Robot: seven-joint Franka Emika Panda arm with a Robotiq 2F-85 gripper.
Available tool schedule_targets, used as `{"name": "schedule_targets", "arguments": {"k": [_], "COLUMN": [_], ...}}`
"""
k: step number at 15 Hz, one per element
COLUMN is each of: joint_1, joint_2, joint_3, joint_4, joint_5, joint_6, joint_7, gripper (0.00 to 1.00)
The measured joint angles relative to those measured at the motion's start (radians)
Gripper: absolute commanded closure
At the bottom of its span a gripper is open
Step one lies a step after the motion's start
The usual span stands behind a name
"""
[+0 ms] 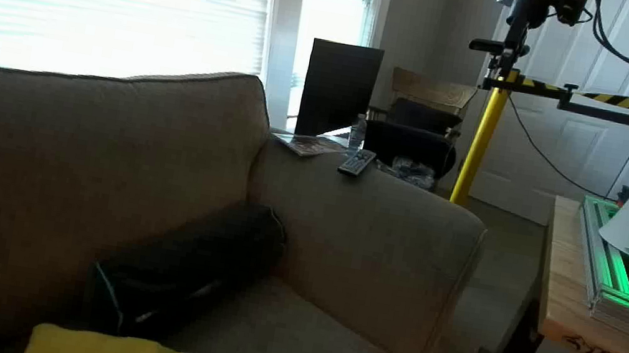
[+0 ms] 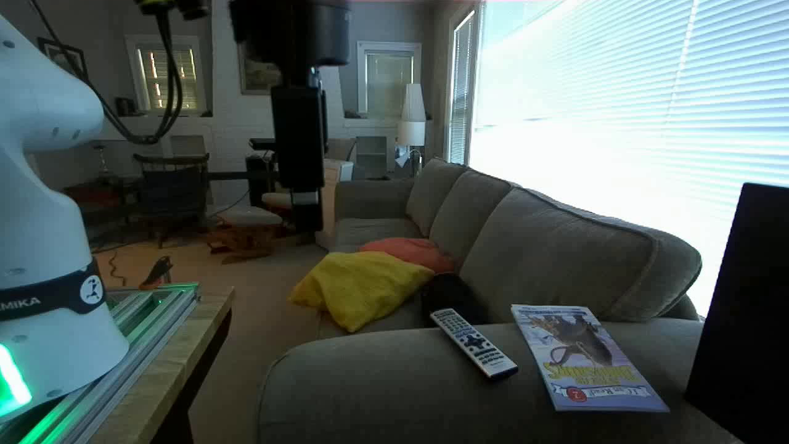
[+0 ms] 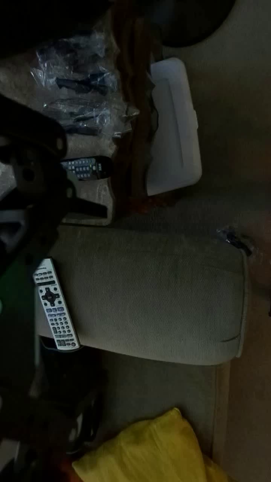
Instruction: Take the remote controller off of the armrest and put it on the table
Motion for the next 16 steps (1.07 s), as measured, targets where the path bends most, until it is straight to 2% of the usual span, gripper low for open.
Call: {"name": "schedule_targets", "arguments": {"k": [7, 9, 12, 16], "joint_1": [0.0, -0.012, -0.034, -0.032], "joint_2": [0.0, 0.005, 0.046, 0.147], "joint_3": [0.0, 0.021, 0.118, 0.268], "joint_4": [0.0, 0.0, 0.0, 0.005], "joint_5": [0.0, 0.0, -0.001, 0.001], "joint_6": [0.0, 0.002, 0.07, 0.168], "joint_7": [0.0, 0.01, 0.206, 0.533], "gripper": [0.0, 0.0, 0.0, 0.0]}}
